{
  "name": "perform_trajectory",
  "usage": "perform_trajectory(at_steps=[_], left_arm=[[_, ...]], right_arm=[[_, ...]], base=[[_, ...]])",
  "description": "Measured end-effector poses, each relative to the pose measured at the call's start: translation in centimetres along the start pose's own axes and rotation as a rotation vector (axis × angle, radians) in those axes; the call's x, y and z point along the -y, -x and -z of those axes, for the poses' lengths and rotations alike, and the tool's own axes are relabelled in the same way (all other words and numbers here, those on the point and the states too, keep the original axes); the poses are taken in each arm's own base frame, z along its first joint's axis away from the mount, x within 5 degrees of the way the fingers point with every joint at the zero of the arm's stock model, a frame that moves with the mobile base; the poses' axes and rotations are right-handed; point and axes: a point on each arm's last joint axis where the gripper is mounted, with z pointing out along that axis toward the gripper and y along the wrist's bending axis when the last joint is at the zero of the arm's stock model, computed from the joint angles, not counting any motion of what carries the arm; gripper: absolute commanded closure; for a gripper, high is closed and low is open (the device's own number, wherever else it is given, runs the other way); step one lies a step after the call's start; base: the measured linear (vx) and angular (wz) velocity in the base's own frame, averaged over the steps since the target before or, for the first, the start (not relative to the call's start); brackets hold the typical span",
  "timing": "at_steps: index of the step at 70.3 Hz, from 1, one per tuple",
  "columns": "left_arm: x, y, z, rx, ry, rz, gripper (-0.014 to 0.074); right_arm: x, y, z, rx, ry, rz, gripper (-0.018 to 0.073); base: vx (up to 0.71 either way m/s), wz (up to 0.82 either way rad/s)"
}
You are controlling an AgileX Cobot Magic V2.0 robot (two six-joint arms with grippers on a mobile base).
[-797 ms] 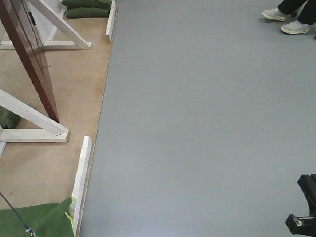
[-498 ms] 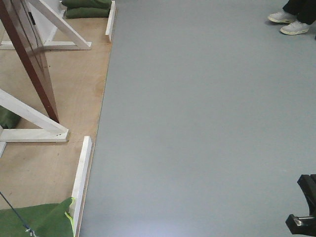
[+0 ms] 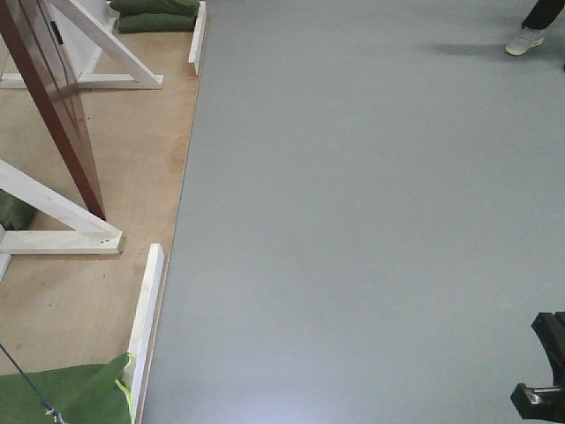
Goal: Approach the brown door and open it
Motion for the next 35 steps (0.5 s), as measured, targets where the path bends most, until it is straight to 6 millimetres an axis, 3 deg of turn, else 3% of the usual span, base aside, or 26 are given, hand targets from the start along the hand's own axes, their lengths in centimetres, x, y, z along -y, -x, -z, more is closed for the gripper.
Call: perform_trajectory(at_steps=[35], left_arm=[[0.00, 0.00, 0.00, 0.000, 0.000, 0.000, 0.0580]], right_arm=[[0.00, 0.00, 0.00, 0.000, 0.000, 0.000, 0.0559]], base=[[0.03, -0.06]])
